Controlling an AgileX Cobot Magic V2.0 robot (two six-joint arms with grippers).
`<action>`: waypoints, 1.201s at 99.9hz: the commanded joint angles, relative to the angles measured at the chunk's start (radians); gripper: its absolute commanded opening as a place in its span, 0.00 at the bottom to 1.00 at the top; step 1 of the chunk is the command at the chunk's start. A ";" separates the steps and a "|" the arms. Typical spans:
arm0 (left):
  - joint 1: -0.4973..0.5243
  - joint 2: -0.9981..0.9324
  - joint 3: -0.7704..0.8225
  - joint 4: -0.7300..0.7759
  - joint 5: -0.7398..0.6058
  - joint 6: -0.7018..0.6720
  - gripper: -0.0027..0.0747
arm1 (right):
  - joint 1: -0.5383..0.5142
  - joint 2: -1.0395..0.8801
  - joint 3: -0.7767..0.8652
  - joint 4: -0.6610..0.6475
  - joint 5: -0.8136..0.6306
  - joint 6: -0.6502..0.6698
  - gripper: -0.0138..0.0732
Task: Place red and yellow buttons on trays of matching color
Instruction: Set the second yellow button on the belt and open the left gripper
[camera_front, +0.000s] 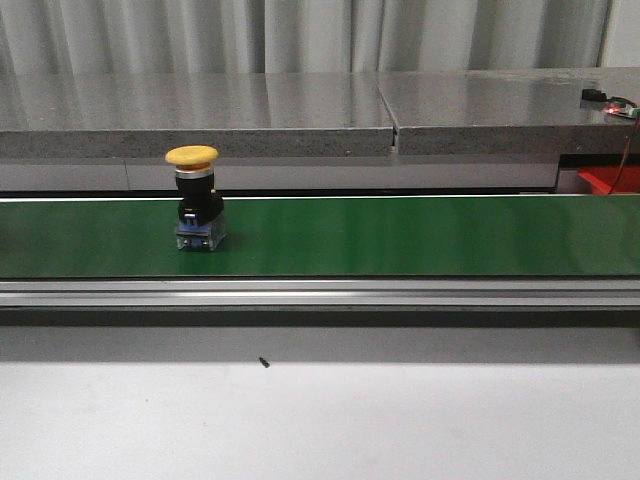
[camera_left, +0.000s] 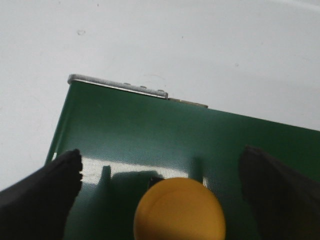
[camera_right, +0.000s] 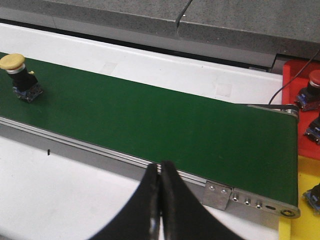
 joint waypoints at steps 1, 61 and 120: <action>-0.004 -0.085 -0.024 -0.003 -0.047 0.000 0.93 | -0.003 0.003 -0.023 0.016 -0.065 -0.004 0.08; -0.239 -0.717 0.155 -0.020 0.027 0.008 0.86 | -0.003 0.003 -0.023 0.017 -0.065 -0.004 0.08; -0.254 -1.306 0.439 -0.003 0.224 0.000 0.58 | -0.003 0.003 -0.023 0.017 -0.065 -0.004 0.08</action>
